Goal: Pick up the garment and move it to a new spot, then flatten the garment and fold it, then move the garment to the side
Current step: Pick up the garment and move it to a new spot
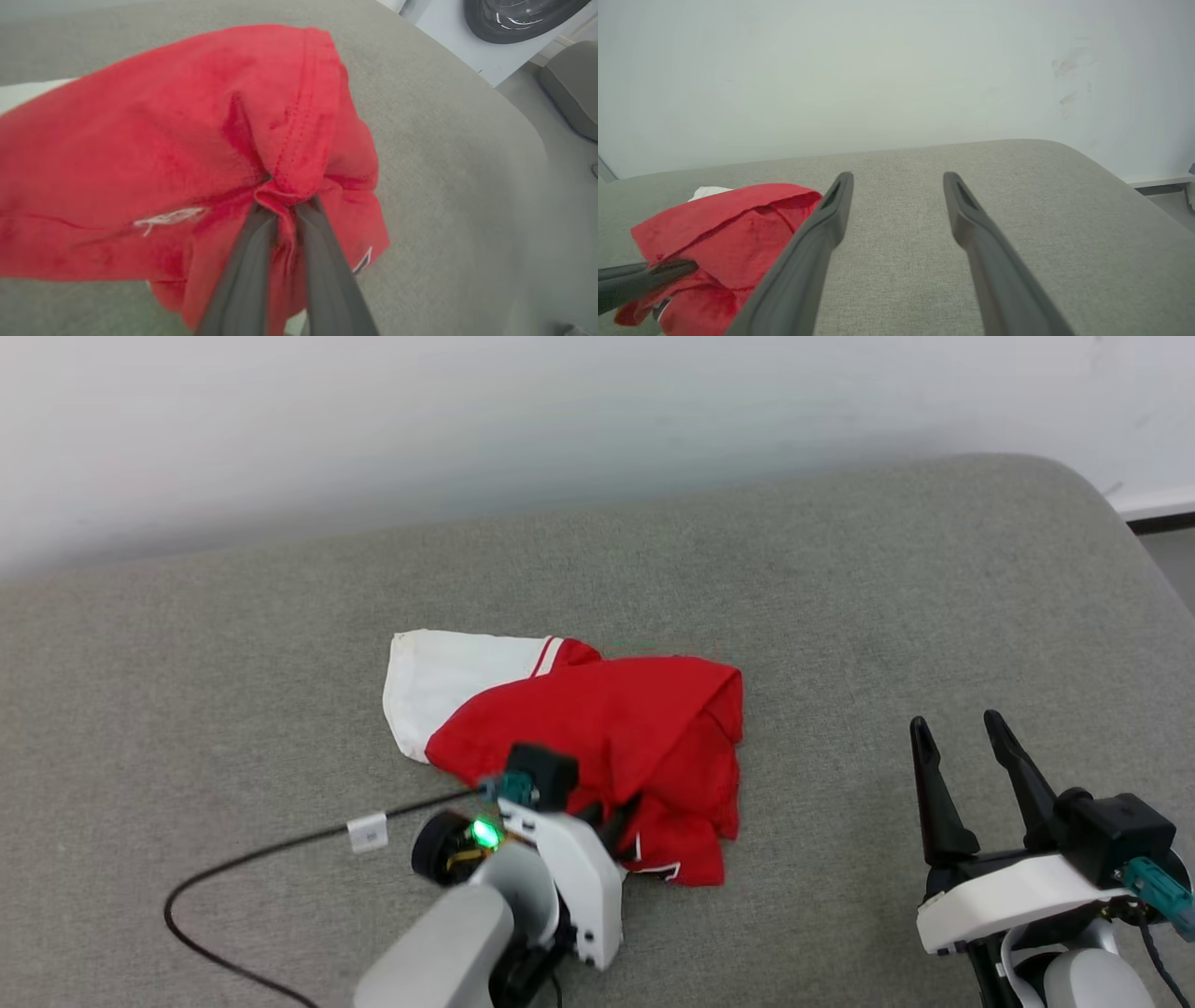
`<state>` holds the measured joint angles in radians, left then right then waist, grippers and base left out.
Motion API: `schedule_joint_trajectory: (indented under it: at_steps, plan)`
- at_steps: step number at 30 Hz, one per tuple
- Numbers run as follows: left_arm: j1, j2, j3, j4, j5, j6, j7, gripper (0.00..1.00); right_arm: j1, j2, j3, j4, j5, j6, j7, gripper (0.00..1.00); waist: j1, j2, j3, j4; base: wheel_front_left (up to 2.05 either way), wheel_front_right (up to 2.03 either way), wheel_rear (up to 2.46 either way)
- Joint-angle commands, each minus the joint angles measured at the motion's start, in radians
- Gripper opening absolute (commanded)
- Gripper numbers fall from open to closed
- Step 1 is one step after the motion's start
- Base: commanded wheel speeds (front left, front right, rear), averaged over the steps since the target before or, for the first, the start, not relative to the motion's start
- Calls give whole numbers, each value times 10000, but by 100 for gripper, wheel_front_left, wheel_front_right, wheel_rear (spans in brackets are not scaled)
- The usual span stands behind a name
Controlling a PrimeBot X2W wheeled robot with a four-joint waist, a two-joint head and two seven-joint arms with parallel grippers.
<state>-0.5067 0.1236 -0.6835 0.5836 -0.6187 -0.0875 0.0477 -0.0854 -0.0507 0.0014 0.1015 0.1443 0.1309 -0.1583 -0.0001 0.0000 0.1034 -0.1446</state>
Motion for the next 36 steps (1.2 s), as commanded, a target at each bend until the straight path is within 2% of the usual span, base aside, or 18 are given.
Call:
schedule_joint_trajectory:
  at_steps: [1,2,3,4,10,13,22,28,32,36]
  plan:
    - [309,39,-116,-4,15,-34,66,0,-174,8,1,47,54,-3,-94,100,1,0,164,-42,0,0,0]
    - [466,49,-187,-13,-3,-41,75,15,-182,8,-16,80,42,-3,-104,100,1,0,183,-19,0,0,0]
    - [580,55,-241,-60,-11,-56,62,47,-180,8,-41,116,23,-3,-116,100,1,0,199,23,0,0,0]
    - [663,88,-338,-127,54,-74,26,100,-202,8,-57,150,-2,-3,-137,100,1,0,195,74,0,0,0]
    - [723,225,-307,-945,267,10,-777,100,-228,6,-160,308,-71,-3,-174,100,1,0,-124,594,0,0,0]
    - [746,319,-34,-1498,268,219,-1312,100,-131,8,-187,339,-124,-3,-128,100,1,0,-388,892,0,0,0]
    - [1313,1051,1257,-2459,238,1424,-2569,100,163,6,-246,202,-147,-3,108,100,1,0,-857,1655,0,0,0]
    - [2119,1765,2148,-2726,185,2089,-2949,100,336,6,-157,89,-192,-3,241,100,1,0,-1031,1780,0,0,0]
    - [2709,2084,2450,-2949,193,2314,-3023,100,558,6,-153,22,-234,-3,397,100,1,0,-1166,1721,0,0,0]
    - [3177,2172,2518,-3178,196,2457,-3070,100,759,6,-114,-59,-275,-3,521,100,1,0,-1294,1594,0,0,0]
